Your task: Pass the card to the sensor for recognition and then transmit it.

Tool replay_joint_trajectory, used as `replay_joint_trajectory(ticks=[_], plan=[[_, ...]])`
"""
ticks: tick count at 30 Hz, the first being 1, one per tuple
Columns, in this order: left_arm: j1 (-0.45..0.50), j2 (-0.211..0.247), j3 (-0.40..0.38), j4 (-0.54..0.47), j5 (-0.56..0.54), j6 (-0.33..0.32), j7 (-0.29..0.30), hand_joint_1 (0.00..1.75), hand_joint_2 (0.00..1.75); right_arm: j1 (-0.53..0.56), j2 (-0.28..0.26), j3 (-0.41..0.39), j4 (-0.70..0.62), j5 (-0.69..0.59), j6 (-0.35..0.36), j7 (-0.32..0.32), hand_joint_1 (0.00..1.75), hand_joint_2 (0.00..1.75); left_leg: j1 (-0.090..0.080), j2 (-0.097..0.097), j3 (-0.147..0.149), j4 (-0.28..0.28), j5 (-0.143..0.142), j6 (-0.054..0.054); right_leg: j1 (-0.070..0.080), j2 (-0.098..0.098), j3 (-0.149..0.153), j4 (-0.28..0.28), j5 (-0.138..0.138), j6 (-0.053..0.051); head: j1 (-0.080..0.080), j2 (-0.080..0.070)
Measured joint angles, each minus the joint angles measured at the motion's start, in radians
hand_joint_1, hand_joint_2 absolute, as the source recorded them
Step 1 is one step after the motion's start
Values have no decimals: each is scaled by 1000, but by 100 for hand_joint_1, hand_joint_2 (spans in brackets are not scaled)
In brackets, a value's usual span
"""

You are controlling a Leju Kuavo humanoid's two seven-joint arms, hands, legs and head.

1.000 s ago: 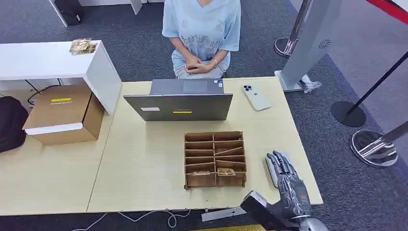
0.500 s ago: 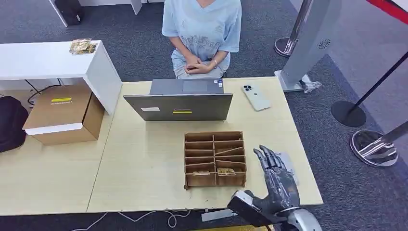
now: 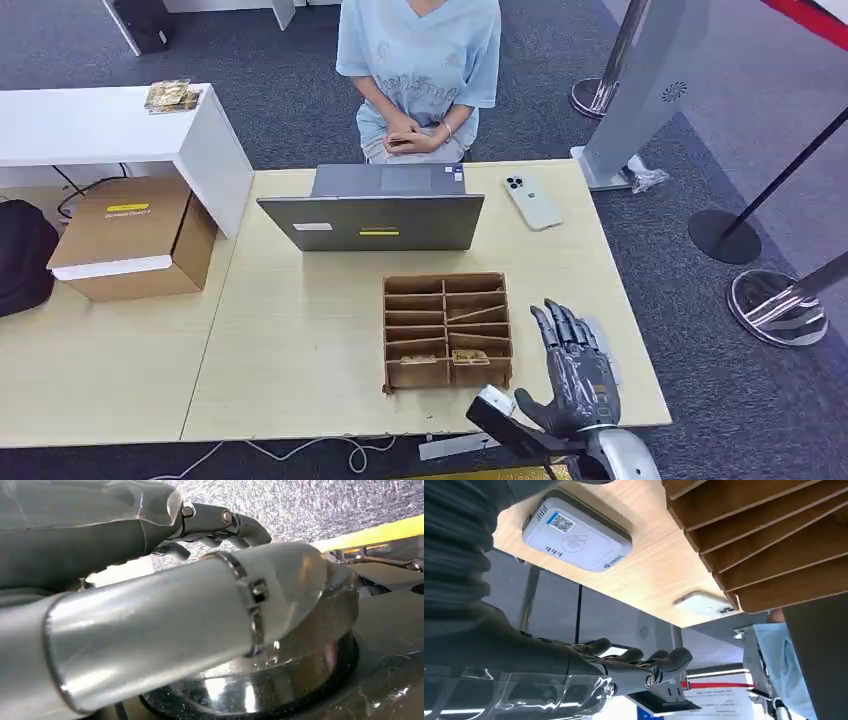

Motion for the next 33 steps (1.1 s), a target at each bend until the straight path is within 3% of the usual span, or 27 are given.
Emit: replay_joint_trajectory(ticks=[4,10,17,24,32,33], plan=[[0,0,-2,0,12,0,0,0,0,-1,0,0,16,24,-14,21,0,175,0,0,0,0,0,0,0,0,0,0,0,0,0,0],[0,0,-7,0,18,-1,-8,0,0,-10,0,1,39,167,-20,112,0,175,0,0,0,0,0,0,0,0,0,0,0,0,0,0],[0,6,-8,0,18,-16,-29,0,0,-17,5,1,65,171,-30,120,0,175,0,0,0,0,0,0,0,0,0,0,0,0,0,0],[0,8,-12,0,18,-21,-29,0,0,-30,14,1,80,168,-34,111,12,175,0,0,0,0,0,0,0,0,0,0,0,0,0,0],[-1,10,-27,0,18,-23,-28,0,0,-43,19,1,98,160,-45,87,47,175,0,0,0,0,0,0,0,0,0,0,0,0,0,0],[-1,10,-27,0,18,-24,-28,0,0,-46,20,1,100,158,-46,85,68,175,0,0,0,0,0,0,0,0,0,0,0,0,0,0]])
